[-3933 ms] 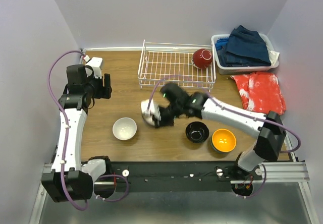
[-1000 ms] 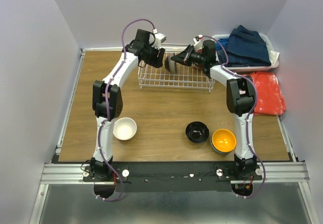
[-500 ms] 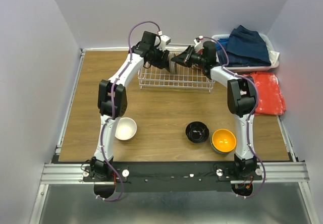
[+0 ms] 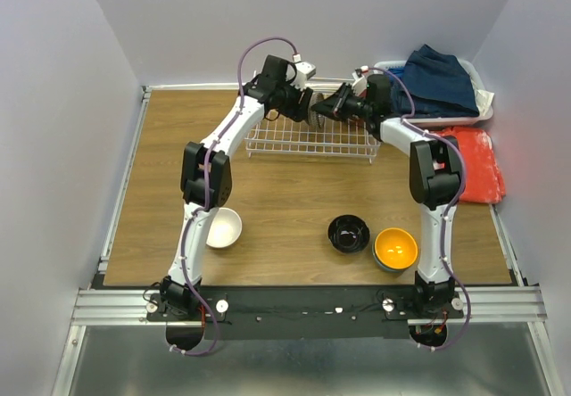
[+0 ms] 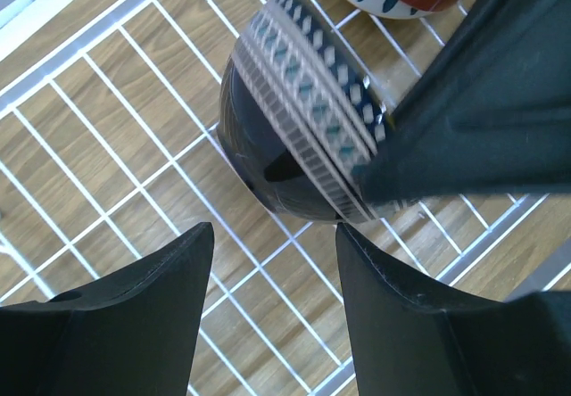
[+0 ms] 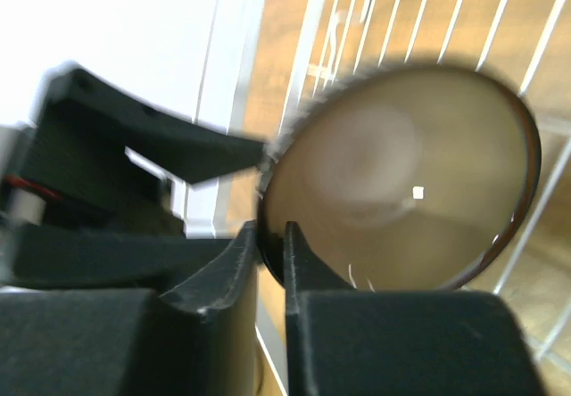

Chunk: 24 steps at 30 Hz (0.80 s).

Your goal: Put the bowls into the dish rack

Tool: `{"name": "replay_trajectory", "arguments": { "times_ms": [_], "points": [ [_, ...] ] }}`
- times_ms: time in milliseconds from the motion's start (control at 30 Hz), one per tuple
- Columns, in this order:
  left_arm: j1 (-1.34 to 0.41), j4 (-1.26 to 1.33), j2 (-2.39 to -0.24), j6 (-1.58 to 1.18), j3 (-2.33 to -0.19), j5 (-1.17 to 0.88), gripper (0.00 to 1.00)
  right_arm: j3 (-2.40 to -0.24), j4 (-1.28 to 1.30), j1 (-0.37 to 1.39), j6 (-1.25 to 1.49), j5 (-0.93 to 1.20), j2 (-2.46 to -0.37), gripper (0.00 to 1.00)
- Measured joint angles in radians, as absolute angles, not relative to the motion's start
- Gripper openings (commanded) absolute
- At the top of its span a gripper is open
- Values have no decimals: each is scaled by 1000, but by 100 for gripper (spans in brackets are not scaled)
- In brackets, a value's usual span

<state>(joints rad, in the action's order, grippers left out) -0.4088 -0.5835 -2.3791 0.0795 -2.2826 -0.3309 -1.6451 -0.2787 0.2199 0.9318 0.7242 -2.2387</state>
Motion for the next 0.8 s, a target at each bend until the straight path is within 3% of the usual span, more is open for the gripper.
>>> {"name": "replay_trajectory", "arguments": {
  "times_ms": [100,333,533,800],
  "points": [
    [-416,-580,-2388,78,-2284,-334,66,-1645,-295,205,922,720,-2226,2],
    [-416,-577,-2360,79,-2246,-319,67,-1645,-299,192,926,753,-2223,1],
    [-377,-569,-2122,111,-2006,-262,67,-1706,-289,200,947,773,-2243,1],
    [-335,-503,-1884,125,-1899,-143,68,-1820,-315,268,1000,783,-2284,1]
  ]
}}
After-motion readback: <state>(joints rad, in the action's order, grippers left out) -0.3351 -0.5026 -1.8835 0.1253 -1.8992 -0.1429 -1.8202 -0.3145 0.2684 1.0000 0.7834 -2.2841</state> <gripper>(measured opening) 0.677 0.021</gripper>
